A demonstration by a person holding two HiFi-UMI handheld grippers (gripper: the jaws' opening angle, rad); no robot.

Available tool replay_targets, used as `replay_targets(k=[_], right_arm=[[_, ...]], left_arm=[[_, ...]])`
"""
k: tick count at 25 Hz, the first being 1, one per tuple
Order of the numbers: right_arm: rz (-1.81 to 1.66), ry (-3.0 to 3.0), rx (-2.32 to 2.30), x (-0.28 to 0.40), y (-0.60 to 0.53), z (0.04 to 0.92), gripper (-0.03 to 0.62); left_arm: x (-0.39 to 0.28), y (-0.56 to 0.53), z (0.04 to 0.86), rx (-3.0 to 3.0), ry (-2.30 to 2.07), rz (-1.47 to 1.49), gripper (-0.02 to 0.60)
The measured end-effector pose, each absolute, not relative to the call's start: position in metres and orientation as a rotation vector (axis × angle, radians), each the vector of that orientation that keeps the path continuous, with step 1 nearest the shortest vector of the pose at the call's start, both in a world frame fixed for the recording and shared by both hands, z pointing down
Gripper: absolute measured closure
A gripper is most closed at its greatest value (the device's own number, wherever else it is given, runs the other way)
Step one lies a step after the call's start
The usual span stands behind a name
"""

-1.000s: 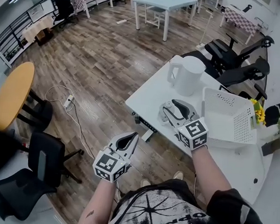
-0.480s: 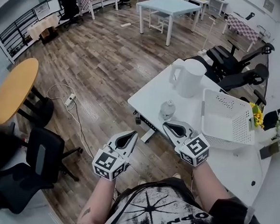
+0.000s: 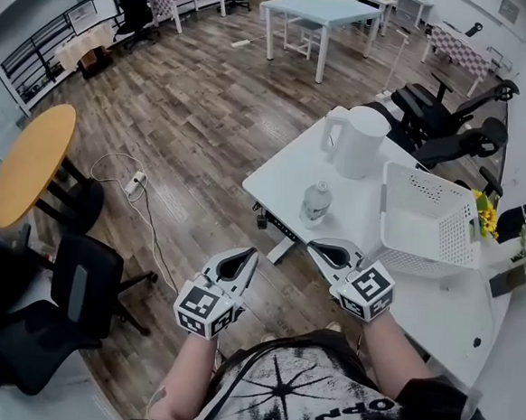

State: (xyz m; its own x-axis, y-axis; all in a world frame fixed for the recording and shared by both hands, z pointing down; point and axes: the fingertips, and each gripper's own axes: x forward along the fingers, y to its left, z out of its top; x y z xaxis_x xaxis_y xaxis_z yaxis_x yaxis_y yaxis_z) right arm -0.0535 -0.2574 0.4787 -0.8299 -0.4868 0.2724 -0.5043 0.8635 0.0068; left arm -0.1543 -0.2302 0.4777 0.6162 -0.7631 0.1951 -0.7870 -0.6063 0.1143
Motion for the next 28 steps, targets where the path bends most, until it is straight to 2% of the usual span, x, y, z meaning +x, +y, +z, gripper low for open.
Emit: replay_targets(k=[28], right_arm=[[0.062, -2.775, 0.723, -0.065, -0.243, 0.479, 0.572]], left_arm=[[-0.158, -0.217, 0.472, 2.667, -1.297, 0.2, 0.571]])
